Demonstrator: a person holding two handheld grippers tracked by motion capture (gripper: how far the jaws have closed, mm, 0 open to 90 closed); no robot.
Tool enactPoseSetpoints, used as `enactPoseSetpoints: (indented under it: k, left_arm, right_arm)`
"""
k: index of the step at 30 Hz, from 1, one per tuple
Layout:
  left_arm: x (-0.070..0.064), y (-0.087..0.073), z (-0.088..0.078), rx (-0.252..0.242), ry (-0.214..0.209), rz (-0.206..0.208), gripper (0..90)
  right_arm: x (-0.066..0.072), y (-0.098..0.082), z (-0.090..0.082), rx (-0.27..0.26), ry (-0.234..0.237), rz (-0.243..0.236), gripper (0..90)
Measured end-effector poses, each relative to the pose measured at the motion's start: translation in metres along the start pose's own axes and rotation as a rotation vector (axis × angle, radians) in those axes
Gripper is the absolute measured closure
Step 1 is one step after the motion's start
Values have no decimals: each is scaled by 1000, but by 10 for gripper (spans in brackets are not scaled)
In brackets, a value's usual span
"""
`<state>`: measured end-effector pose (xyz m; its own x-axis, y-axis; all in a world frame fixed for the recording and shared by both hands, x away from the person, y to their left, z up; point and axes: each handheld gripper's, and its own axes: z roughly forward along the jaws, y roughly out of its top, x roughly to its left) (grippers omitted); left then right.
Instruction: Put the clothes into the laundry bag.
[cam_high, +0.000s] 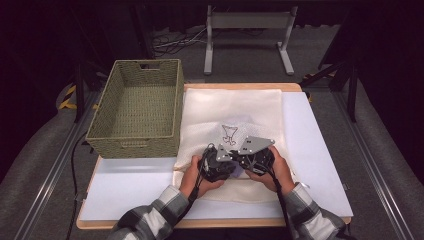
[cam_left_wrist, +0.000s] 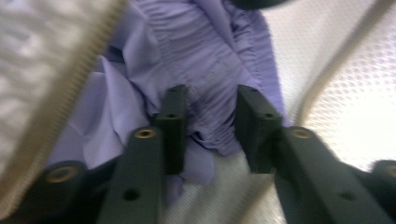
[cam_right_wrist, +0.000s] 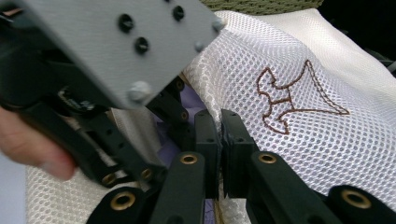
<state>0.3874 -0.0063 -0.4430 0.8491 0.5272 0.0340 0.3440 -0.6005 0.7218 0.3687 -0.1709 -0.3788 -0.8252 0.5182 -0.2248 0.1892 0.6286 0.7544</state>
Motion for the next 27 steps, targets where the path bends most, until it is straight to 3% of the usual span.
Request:
enactPoseSetpoints:
  k: [3, 4, 7, 8, 10, 15, 19, 23, 25, 27]
  left_arm:
    - [5, -1, 4, 11, 41, 12, 884]
    - [7, -1, 5, 6, 28, 11, 898]
    - [8, -1, 5, 9, 24, 4, 899]
    - [8, 0, 5, 17, 49, 25, 900]
    - [8, 1, 6, 23, 57, 15, 900]
    - [10, 3, 6, 47, 119, 39, 900]
    - [10, 3, 5, 21, 155, 31, 900]
    - [12, 2, 1, 4, 153, 6, 900]
    - [14, 1, -2, -7, 115, -4, 900]
    - [15, 0, -4, -14, 105, -7, 899]
  right_arm:
    - [0, -1, 1, 7, 7, 4, 877]
    - [0, -1, 1, 8, 10, 6, 877]
    - [0, -2, 1, 11, 14, 14, 877]
    - [0, -2, 2, 11, 15, 14, 877]
    - [0, -4, 1, 15, 17, 15, 877]
    - [1, -5, 1, 19, 18, 12, 877]
    - [1, -5, 1, 21, 16, 14, 877]
    - [0, -5, 2, 25, 16, 18, 877]
    - [0, -6, 1, 24, 13, 23, 877]
    - [-1, -6, 2, 24, 12, 22, 876]
